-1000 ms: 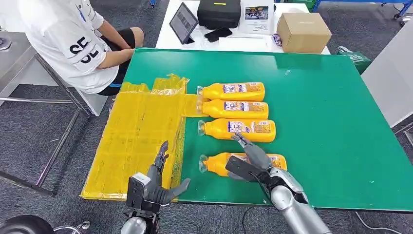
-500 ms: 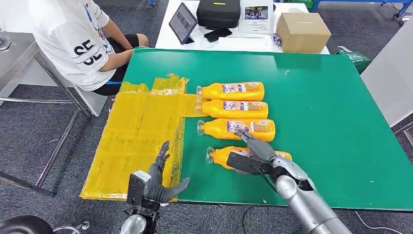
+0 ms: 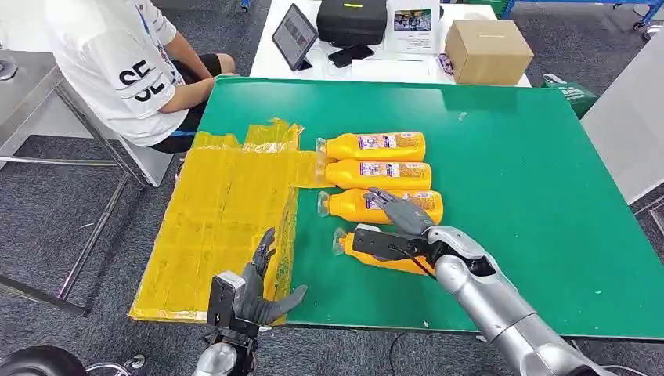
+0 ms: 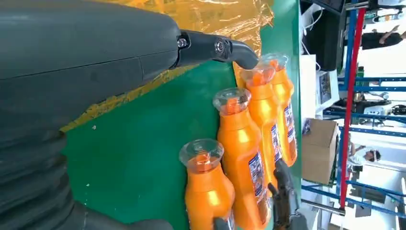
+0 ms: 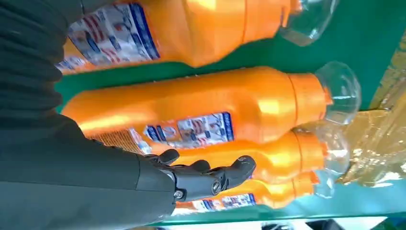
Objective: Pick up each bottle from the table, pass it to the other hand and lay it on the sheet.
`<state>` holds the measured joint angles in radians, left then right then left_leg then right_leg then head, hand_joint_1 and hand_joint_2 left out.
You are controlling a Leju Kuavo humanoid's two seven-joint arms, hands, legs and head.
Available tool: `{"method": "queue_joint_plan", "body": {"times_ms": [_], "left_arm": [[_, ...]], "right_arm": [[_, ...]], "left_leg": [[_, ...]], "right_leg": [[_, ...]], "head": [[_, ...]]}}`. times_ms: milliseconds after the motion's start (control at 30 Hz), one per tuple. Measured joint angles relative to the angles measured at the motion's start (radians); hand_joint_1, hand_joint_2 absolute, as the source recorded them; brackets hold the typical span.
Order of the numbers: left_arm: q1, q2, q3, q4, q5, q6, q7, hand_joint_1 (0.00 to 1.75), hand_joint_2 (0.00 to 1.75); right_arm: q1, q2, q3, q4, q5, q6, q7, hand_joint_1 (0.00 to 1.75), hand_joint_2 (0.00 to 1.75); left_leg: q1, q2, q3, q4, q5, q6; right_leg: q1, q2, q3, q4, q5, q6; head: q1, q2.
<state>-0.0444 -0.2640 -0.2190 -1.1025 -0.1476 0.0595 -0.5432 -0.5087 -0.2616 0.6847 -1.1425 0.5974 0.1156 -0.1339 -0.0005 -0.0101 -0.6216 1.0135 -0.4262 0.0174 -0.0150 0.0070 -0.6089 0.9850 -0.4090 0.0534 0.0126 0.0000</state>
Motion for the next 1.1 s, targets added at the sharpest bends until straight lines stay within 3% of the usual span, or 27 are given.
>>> {"method": "queue_joint_plan", "body": {"times_ms": [367, 667, 1100], "left_arm": [[-0.002, -0.002, 0.008, 0.018, -0.002, -0.003, -0.006, 0.00, 1.75], [0.004, -0.002, 0.022, 0.021, -0.008, 0.005, -0.013, 0.00, 1.75], [0.005, -0.002, 0.034, 0.021, -0.011, 0.006, -0.017, 0.00, 1.75]], "right_arm": [[0.028, -0.055, 0.036, -0.022, -0.025, -0.002, 0.003, 0.00, 1.75], [0.300, -0.182, -0.017, -0.292, 0.050, -0.089, 0.042, 0.00, 1.75], [0.484, -0.206, -0.110, -0.483, 0.169, -0.104, 0.068, 0.00, 1.75]], "left_leg": [[0.000, -0.001, 0.000, 0.000, 0.000, 0.000], [-0.001, -0.003, -0.002, 0.000, -0.002, 0.002], [-0.001, -0.001, 0.000, 0.000, -0.002, 0.002]], "right_leg": [[0.000, -0.001, 0.000, 0.000, 0.000, 0.000], [-0.001, -0.002, 0.000, 0.000, -0.001, 0.000], [-0.001, -0.001, 0.000, 0.000, -0.001, 0.000]], "head": [[0.000, 0.000], [0.000, 0.000], [0.000, 0.000]]}}
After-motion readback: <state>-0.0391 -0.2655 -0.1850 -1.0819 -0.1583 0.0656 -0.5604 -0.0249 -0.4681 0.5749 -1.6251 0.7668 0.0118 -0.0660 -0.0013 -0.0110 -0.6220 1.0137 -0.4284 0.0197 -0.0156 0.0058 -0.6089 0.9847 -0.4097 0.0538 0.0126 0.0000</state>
